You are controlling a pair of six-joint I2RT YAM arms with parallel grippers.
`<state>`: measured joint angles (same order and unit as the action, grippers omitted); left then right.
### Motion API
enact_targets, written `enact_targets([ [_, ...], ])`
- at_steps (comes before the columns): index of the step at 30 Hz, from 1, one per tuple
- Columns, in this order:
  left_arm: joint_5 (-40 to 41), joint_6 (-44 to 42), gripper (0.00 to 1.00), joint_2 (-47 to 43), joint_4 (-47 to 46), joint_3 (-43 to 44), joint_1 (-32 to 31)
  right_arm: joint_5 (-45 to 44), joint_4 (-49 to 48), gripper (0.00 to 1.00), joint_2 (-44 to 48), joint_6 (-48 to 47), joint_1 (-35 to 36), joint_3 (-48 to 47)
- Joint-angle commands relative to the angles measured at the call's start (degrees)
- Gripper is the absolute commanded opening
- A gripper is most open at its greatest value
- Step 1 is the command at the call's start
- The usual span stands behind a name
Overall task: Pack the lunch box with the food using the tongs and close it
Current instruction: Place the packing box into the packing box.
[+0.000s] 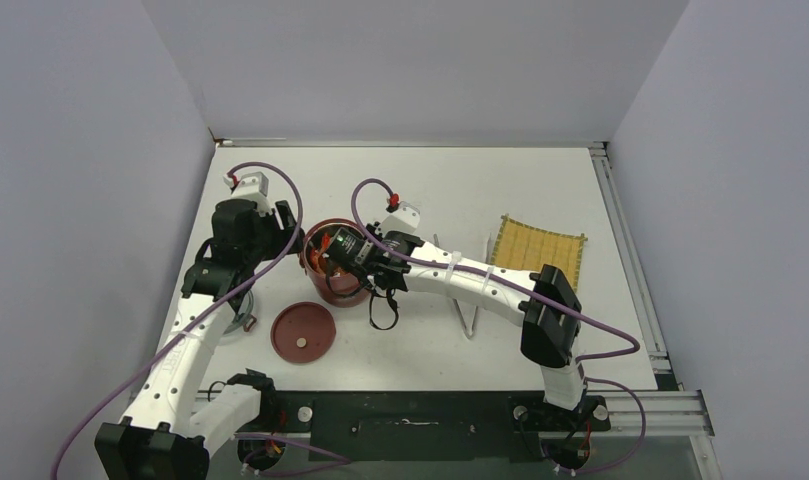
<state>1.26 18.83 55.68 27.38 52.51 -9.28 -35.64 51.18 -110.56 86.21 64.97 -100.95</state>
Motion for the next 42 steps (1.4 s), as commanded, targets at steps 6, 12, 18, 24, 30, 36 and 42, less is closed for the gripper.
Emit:
enact_targets([
  [6, -0.99, 0.06, 0.6, 0.13, -2.84, -0.13, 0.2, -4.22, -2.82, 0.05, 4.28, 2.12, 0.51, -1.84],
  [12, -1.15, 0.07, 0.6, 0.16, -2.81, -0.13, 0.18, -5.62, -2.61, 0.05, 5.09, 2.12, 0.6, -1.25],
  [18, -1.17, 0.04, 0.6, 0.15, -2.81, -0.13, 0.24, -5.23, -2.87, 0.05, 4.88, 1.8, 0.85, -1.06],
  [24, -1.26, 0.07, 0.6, 0.22, -2.81, -0.13, 0.28, -4.87, -5.12, 0.05, 5.33, 1.0, 0.84, 0.53],
  [30, -1.26, 0.04, 0.6, 0.15, -2.86, -0.17, 0.23, -4.92, -7.66, 0.16, 6.41, -0.51, 0.86, 2.01],
  [36, -1.26, -0.01, 0.6, 0.22, -2.87, -0.22, 0.14, -5.41, -9.35, 0.24, 7.53, -1.23, 0.86, 3.36],
  [42, -1.26, -0.15, 0.6, 0.28, -3.15, -0.22, 0.2, -5.62, -10.75, 0.28, 8.39, -3.68, 0.92, 3.73],
])
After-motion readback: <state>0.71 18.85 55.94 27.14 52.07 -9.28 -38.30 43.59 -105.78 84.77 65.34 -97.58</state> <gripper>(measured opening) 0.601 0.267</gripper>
